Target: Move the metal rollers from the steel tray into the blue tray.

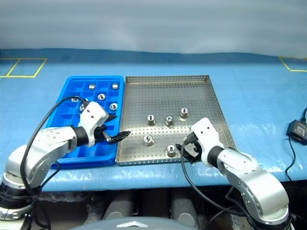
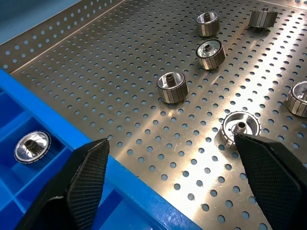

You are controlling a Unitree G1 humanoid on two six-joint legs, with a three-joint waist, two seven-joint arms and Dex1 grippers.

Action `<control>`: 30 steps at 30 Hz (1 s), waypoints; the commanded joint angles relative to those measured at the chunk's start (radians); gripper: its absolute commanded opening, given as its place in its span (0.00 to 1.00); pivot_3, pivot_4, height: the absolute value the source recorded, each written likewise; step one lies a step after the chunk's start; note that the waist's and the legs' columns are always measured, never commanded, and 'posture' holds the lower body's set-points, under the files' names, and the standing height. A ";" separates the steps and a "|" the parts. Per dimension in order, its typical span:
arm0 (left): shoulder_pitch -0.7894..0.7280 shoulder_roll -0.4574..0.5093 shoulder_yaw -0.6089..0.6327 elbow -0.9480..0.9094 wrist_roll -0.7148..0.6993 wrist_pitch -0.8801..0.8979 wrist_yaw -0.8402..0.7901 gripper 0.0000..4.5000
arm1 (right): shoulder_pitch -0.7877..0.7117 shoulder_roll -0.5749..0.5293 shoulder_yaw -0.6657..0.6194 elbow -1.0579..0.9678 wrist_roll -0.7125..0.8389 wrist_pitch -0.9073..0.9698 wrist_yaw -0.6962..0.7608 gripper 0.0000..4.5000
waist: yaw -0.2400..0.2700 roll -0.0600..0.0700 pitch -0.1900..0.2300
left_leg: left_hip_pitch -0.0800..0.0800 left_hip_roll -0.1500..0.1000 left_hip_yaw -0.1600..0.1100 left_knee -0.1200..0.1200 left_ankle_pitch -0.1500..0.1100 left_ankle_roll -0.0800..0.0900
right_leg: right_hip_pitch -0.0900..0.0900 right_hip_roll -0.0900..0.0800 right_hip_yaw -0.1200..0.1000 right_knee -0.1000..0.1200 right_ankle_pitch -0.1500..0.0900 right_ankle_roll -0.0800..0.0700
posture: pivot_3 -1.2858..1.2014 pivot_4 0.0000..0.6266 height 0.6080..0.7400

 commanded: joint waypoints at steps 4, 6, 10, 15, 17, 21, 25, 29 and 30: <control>-0.015 -0.005 0.017 -0.006 0.007 -0.039 -0.008 1.00 | -0.007 -0.010 -0.022 -0.023 -0.002 -0.045 -0.008 0.99 | 0.000 0.000 0.000 | 0.000 0.000 0.000 0.000 0.000 0.000 | 0.000 0.000 0.000 0.000 0.000 0.000 | 0.52 0.24 1.00; -0.012 -0.002 0.014 -0.006 0.009 -0.043 -0.009 1.00 | -0.009 -0.015 -0.020 -0.014 -0.008 -0.051 -0.012 0.99 | 0.000 0.000 0.000 | 0.000 0.000 0.000 0.000 0.000 0.000 | 0.000 0.000 0.000 0.000 0.000 0.000 | 0.52 0.24 1.00; -0.011 -0.003 0.010 -0.007 0.015 -0.044 -0.004 1.00 | -0.010 -0.025 -0.012 0.000 -0.020 -0.058 -0.021 0.99 | 0.001 0.000 0.000 | 0.000 0.000 0.000 0.000 0.000 0.000 | 0.000 0.000 0.000 0.000 0.000 0.001 | 0.52 0.24 1.00; -0.002 -0.006 0.017 -0.016 0.014 -0.042 0.002 1.00 | -0.012 -0.026 -0.001 0.017 -0.029 -0.068 -0.030 0.99 | 0.001 0.000 0.000 | 0.000 0.000 0.000 0.000 0.000 0.000 | 0.000 0.000 0.000 0.000 0.000 0.001 | 0.52 0.24 1.00; 0.001 -0.004 0.019 -0.017 0.012 -0.043 0.001 1.00 | -0.010 -0.026 0.001 0.018 -0.031 -0.070 -0.030 0.99 | 0.001 0.000 0.000 | 0.000 0.000 0.000 0.000 0.000 0.000 | 0.000 0.000 0.000 0.000 0.001 0.001 | 0.52 0.24 1.00; 0.003 -0.002 0.020 -0.018 0.010 -0.041 -0.001 1.00 | -0.007 -0.025 0.005 0.022 -0.035 -0.075 -0.031 0.99 | 0.001 0.000 0.000 | 0.000 0.000 0.000 0.000 0.000 0.000 | 0.000 0.000 0.000 0.000 0.001 0.001 | 0.52 0.24 1.00; 0.000 -0.002 0.018 -0.015 0.010 -0.041 -0.003 1.00 | 0.000 -0.025 0.008 0.023 -0.037 -0.078 -0.031 0.99 | 0.001 0.000 0.000 | 0.000 0.000 0.000 0.001 0.000 0.000 | 0.001 0.000 0.000 0.000 0.001 0.001 | 0.52 0.24 1.00; -0.002 -0.004 0.015 -0.013 0.008 -0.043 -0.006 1.00 | 0.006 -0.028 0.004 0.020 -0.039 -0.077 -0.028 0.99 | 0.001 0.000 0.000 | 0.000 0.000 0.000 0.001 0.000 0.000 | 0.001 0.000 0.000 0.000 0.001 0.001 | 0.52 0.24 1.00; -0.003 -0.006 0.014 -0.013 0.009 -0.043 -0.005 1.00 | 0.007 -0.029 0.003 0.020 -0.039 -0.077 -0.028 0.99 | 0.001 0.000 0.000 | 0.000 0.000 0.000 0.001 0.000 0.000 | 0.001 0.000 0.000 0.000 0.001 0.001 | 0.52 0.24 1.00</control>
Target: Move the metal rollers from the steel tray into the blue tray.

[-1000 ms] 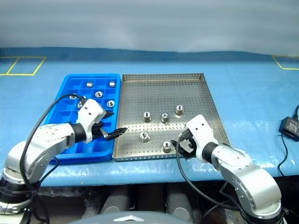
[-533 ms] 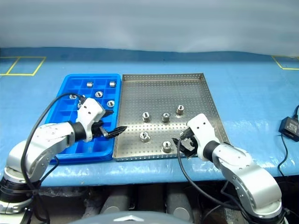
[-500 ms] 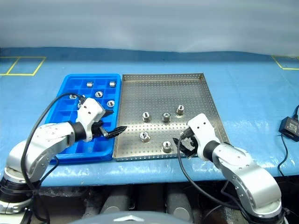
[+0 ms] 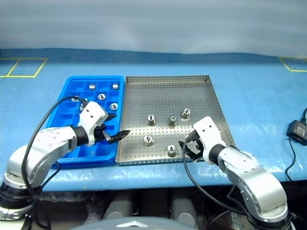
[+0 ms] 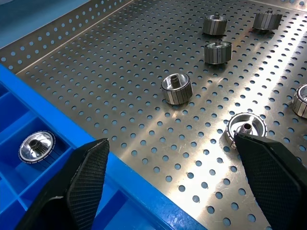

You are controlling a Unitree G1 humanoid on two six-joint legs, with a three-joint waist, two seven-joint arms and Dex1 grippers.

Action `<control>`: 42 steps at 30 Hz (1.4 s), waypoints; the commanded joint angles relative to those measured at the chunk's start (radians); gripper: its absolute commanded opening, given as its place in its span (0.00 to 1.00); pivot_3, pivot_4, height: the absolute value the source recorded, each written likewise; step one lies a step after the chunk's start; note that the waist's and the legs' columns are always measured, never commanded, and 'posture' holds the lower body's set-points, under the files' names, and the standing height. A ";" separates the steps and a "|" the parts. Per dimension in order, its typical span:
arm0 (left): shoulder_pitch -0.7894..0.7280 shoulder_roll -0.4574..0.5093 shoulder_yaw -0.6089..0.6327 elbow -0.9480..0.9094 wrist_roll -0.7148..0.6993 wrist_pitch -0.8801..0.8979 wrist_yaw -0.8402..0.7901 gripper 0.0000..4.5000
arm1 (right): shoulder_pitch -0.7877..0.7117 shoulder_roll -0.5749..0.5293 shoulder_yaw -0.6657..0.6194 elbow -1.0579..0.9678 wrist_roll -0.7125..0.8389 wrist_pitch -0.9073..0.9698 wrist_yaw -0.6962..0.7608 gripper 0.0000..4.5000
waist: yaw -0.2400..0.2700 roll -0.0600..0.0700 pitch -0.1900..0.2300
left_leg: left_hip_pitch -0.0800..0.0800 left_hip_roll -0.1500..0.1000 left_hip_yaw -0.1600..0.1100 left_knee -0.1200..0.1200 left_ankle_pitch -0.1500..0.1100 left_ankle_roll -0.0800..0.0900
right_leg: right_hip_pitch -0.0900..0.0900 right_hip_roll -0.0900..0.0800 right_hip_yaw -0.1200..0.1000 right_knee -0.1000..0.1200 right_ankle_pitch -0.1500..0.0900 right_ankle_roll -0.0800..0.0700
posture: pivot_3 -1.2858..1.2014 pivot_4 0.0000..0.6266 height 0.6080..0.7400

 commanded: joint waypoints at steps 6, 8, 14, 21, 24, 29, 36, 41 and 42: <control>-0.016 -0.017 0.023 -0.014 -0.002 -0.018 -0.002 1.00 | 0.000 -0.017 -0.011 -0.024 -0.002 -0.017 0.001 0.99 | 0.000 0.000 0.000 | 0.000 0.000 0.000 0.000 0.000 0.000 | 0.000 0.000 0.000 0.000 0.000 0.000 | 0.52 0.24 1.00; -0.017 -0.017 0.024 -0.013 -0.002 -0.019 -0.003 1.00 | 0.000 -0.017 -0.012 -0.024 -0.002 -0.018 0.001 0.99 | 0.000 0.000 0.000 | 0.000 0.000 0.000 0.000 0.000 0.000 | 0.000 0.000 0.000 0.000 0.000 0.000 | 0.52 0.24 1.00; -0.023 -0.021 0.019 -0.005 0.004 -0.027 -0.004 1.00 | -0.002 -0.020 -0.010 -0.022 -0.004 -0.020 0.001 0.99 | 0.000 0.000 0.000 | 0.000 0.000 0.000 0.001 0.000 0.000 | 0.000 0.000 0.000 0.000 0.001 0.001 | 0.52 0.24 1.00; -0.037 -0.036 0.016 0.003 0.006 -0.035 0.003 1.00 | -0.004 -0.024 -0.011 -0.024 -0.004 -0.022 -0.002 0.99 | 0.000 0.000 0.000 | 0.000 0.000 0.000 0.001 0.000 0.000 | 0.000 0.000 0.001 0.000 0.001 0.001 | 0.52 0.24 1.00; -0.095 -0.056 -0.016 0.041 0.034 -0.026 0.027 1.00 | -0.010 -0.021 -0.010 -0.021 -0.006 -0.023 -0.005 0.99 | 0.003 0.000 0.000 | 0.000 0.000 0.000 0.002 0.000 0.000 | 0.000 0.000 0.001 0.001 0.001 0.002 | 0.53 0.24 1.00; -0.298 -0.145 -0.113 0.209 0.062 0.019 0.026 1.00 | -0.027 -0.017 0.005 0.001 -0.016 -0.036 -0.011 0.99 | 0.008 0.000 0.000 | 0.000 -0.002 0.000 0.005 0.001 0.002 | 0.001 0.000 0.001 0.003 0.002 0.003 | 0.53 0.24 1.00; -0.510 -0.303 -0.291 0.583 0.192 -0.055 -0.001 1.00 | -0.037 0.009 0.020 0.004 -0.028 -0.050 -0.034 0.99 | -0.001 -0.001 0.000 | 0.000 -0.006 0.001 0.005 0.001 0.004 | 0.001 -0.001 0.004 0.003 0.003 0.005 | 0.52 0.24 1.00; -0.551 -0.387 -0.351 0.772 0.284 -0.129 0.005 1.00 | -0.020 0.037 0.016 -0.022 -0.029 -0.040 -0.061 0.99 | -0.012 0.000 0.000 | -0.001 -0.006 0.001 0.004 0.001 0.005 | 0.000 0.000 0.004 0.003 0.006 0.009 | 0.51 0.24 1.00; -0.553 -0.394 -0.357 0.791 0.299 -0.139 0.003 1.00 | -0.017 0.040 0.016 -0.025 -0.029 -0.038 -0.064 0.99 | -0.014 0.000 0.000 | -0.001 -0.005 0.001 0.004 0.001 0.005 | 0.000 0.000 0.004 0.003 0.006 0.009 | 0.51 0.24 1.00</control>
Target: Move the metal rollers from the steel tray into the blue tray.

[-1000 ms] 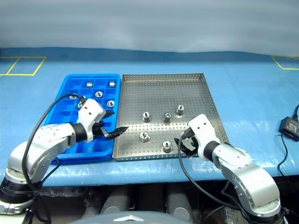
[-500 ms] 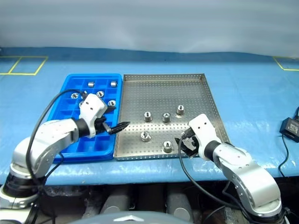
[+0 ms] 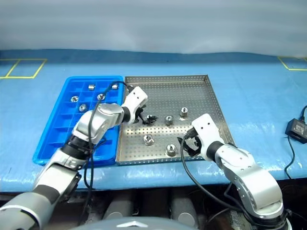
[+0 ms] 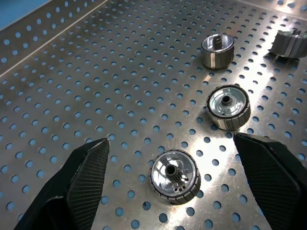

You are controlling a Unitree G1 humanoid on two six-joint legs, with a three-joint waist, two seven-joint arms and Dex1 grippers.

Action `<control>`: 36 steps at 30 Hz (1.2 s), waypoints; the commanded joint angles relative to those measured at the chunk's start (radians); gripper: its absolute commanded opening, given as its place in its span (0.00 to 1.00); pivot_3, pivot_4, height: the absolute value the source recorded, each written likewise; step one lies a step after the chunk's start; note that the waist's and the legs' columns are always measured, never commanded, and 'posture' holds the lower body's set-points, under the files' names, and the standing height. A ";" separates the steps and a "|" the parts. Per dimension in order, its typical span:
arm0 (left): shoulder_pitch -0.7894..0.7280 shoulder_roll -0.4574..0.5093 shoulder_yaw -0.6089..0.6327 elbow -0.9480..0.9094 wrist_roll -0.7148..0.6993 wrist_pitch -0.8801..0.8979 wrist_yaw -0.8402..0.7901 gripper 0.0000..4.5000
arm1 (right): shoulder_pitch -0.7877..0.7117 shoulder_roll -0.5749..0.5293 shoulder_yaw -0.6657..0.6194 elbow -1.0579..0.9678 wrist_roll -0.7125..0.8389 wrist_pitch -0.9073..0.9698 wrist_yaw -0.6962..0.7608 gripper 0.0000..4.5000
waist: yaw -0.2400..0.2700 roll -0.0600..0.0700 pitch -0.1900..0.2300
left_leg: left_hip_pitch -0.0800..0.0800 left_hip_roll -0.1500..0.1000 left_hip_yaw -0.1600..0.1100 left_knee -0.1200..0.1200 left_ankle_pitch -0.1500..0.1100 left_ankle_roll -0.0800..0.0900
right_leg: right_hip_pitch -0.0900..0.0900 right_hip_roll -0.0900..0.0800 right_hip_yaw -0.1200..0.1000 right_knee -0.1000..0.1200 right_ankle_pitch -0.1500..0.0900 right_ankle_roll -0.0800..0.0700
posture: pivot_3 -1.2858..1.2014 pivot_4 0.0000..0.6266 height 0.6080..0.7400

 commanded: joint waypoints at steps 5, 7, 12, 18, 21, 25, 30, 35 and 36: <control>-0.039 -0.049 -0.020 0.136 0.096 -0.080 -0.013 1.00 | 0.016 0.021 -0.015 -0.057 -0.005 0.001 -0.030 0.99 | -0.013 0.000 0.000 | 0.000 0.001 0.001 0.001 0.000 0.000 | 0.000 -0.001 0.001 0.000 0.000 0.001 | 0.50 0.24 1.00; -0.039 -0.049 -0.026 0.153 0.123 -0.081 -0.011 0.92 | 0.016 0.024 -0.014 -0.058 -0.005 0.003 -0.034 1.00 | -0.013 0.000 0.000 | 0.000 0.001 0.001 0.001 0.000 0.000 | 0.000 -0.001 0.001 0.000 0.001 0.001 | 0.50 0.24 1.00; -0.024 -0.033 -0.017 0.125 0.151 -0.070 -0.038 0.58 | 0.012 0.026 -0.011 -0.055 -0.003 0.002 -0.039 1.00 | -0.013 0.000 0.000 | 0.001 0.001 0.001 0.001 0.000 0.000 | 0.000 -0.001 0.002 0.001 0.001 0.001 | 0.51 0.24 1.00; 0.026 -0.018 0.128 -0.056 0.100 -0.017 0.006 0.40 | -0.019 0.022 0.010 -0.040 -0.001 -0.001 -0.031 1.00 | -0.014 0.000 0.000 | 0.000 0.002 0.002 0.001 0.000 0.000 | -0.001 -0.001 0.002 0.002 0.001 0.001 | 0.52 0.24 1.00; 0.084 -0.049 0.293 -0.221 0.082 -0.004 0.145 0.40 | -0.054 0.025 0.033 -0.024 -0.001 -0.014 -0.023 1.00 | -0.011 0.000 0.000 | 0.000 0.002 0.001 0.001 0.000 0.000 | -0.001 -0.001 0.002 0.002 0.001 0.001 | 0.52 0.24 1.00; 0.185 -0.082 0.458 -0.436 0.091 -0.004 0.301 0.40 | -0.114 0.057 0.087 0.006 0.002 -0.055 -0.012 1.00 | -0.010 0.000 0.000 | 0.001 0.002 0.001 0.001 0.000 0.000 | 0.000 -0.001 0.002 0.001 0.001 0.001 | 0.54 0.24 1.00; 0.323 -0.101 0.598 -0.609 0.122 -0.036 0.443 0.40 | -0.161 0.076 0.220 0.034 -0.003 -0.200 0.072 1.00 | 0.005 0.000 0.000 | 0.001 0.002 0.000 0.001 0.000 0.000 | 0.000 -0.001 0.002 0.002 0.001 0.001 | 0.56 0.24 1.00; 0.454 -0.078 0.657 -0.638 0.182 -0.083 0.531 0.40 | -0.205 0.089 0.319 0.096 -0.019 -0.292 0.133 1.00 | 0.032 0.000 0.000 | 0.002 0.001 0.000 0.002 0.000 0.000 | 0.001 -0.002 0.001 0.002 0.001 0.001 | 0.59 0.24 1.00; 0.468 -0.081 0.667 -0.631 0.185 -0.089 0.543 0.40 | -0.211 0.093 0.326 0.106 -0.021 -0.300 0.138 1.00 | 0.041 -0.001 0.000 | 0.002 0.001 0.000 0.002 0.000 0.000 | 0.002 -0.002 0.001 0.002 0.001 0.002 | 0.60 0.24 1.00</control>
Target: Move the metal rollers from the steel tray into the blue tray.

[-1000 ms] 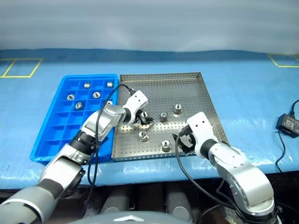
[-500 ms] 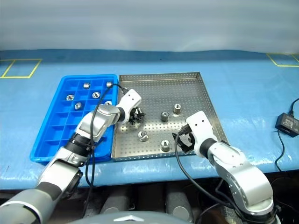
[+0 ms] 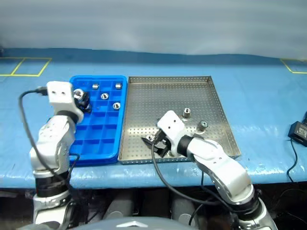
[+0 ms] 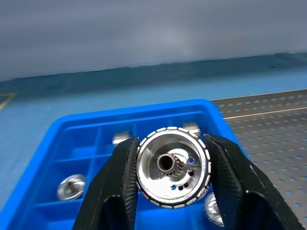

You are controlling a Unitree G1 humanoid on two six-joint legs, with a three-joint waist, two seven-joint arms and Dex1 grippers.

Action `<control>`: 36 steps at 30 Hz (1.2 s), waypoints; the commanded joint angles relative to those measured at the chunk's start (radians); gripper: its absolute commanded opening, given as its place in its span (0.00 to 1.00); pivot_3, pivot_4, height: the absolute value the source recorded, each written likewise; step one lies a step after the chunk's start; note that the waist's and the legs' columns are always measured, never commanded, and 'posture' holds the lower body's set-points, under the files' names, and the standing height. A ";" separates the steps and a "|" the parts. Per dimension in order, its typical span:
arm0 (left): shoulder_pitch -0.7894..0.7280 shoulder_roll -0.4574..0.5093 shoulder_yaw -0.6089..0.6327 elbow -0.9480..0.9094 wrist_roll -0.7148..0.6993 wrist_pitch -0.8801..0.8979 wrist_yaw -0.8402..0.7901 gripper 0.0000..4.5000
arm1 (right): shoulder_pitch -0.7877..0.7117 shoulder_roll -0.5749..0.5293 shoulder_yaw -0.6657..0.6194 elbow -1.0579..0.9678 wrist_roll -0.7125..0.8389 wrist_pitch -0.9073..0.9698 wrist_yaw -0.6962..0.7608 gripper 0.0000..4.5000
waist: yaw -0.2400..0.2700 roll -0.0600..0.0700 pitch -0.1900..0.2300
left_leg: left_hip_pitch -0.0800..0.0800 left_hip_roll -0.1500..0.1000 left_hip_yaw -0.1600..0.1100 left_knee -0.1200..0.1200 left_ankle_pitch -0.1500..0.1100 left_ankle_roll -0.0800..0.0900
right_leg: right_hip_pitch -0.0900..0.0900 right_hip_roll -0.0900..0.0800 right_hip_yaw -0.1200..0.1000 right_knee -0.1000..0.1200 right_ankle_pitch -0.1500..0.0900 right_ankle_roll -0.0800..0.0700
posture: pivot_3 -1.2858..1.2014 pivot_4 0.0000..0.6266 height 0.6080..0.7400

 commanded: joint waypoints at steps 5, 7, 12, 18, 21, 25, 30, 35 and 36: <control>0.050 0.004 0.056 0.044 0.034 -0.093 0.074 0.40 | -0.041 0.022 0.036 0.040 -0.017 -0.072 0.038 1.00 | 0.043 -0.001 0.000 | -0.001 0.000 -0.001 0.002 0.000 0.000 | 0.000 -0.001 -0.002 0.000 -0.001 -0.002 | 0.60 0.24 1.00; 0.048 0.009 0.058 0.085 0.031 -0.106 0.076 0.40 | -0.039 0.023 0.038 0.042 -0.020 -0.075 0.039 1.00 | 0.048 -0.001 0.000 | -0.001 0.000 -0.002 0.001 0.000 0.000 | 0.000 -0.001 -0.002 0.000 -0.001 -0.002 | 0.60 0.24 1.00; 0.021 0.016 0.056 0.196 0.023 -0.142 0.078 0.40 | -0.022 0.027 0.034 0.033 -0.026 -0.068 0.034 1.00 | 0.050 -0.001 0.000 | -0.001 0.000 -0.002 0.001 0.000 0.000 | 0.000 -0.001 -0.003 0.000 -0.001 -0.002 | 0.59 0.24 1.00; -0.023 0.019 0.047 0.290 0.023 -0.162 0.089 0.40 | 0.001 0.025 0.021 0.009 -0.028 -0.053 0.018 1.00 | 0.044 -0.002 0.000 | -0.002 0.000 -0.002 0.001 0.000 0.000 | 0.000 -0.002 -0.004 0.000 -0.001 -0.003 | 0.57 0.24 1.00; -0.036 0.010 0.052 0.301 0.005 -0.160 0.085 0.57 | 0.015 0.021 0.011 -0.007 -0.028 -0.043 0.005 1.00 | 0.037 -0.002 0.000 | -0.002 0.000 -0.002 0.001 0.000 0.000 | 0.000 -0.002 -0.004 0.000 0.000 -0.003 | 0.57 0.24 1.00; -0.068 0.019 -0.004 0.240 -0.011 -0.163 0.027 0.86 | 0.039 0.013 -0.008 -0.038 -0.027 -0.024 -0.015 1.00 | 0.032 -0.002 0.000 | -0.002 0.000 -0.002 0.001 0.000 0.000 | 0.000 -0.002 -0.005 0.000 0.000 -0.004 | 0.56 0.24 1.00; -0.202 0.025 -0.115 0.177 -0.117 -0.159 -0.166 0.99 | 0.082 -0.007 -0.072 -0.084 -0.019 0.003 -0.037 1.00 | 0.030 -0.002 0.000 | -0.003 0.000 -0.003 0.002 0.000 0.000 | 0.000 -0.002 -0.005 -0.001 0.000 -0.005 | 0.54 0.24 1.00; -0.348 -0.009 -0.285 0.292 -0.218 -0.100 -0.400 0.99 | 0.155 -0.044 -0.150 -0.125 -0.024 0.024 -0.051 1.00 | 0.017 -0.002 0.000 | -0.003 -0.002 -0.002 0.003 0.000 0.001 | 0.001 -0.003 -0.005 -0.002 -0.003 -0.006 | 0.53 0.24 1.00; -0.368 -0.012 -0.316 0.327 -0.213 -0.100 -0.423 0.99 | 0.166 -0.049 -0.161 -0.132 -0.024 0.026 -0.055 1.00 | 0.010 -0.002 -0.001 | -0.003 -0.002 -0.002 0.003 -0.001 0.002 | 0.001 -0.003 -0.004 -0.002 -0.003 -0.006 | 0.52 0.24 1.00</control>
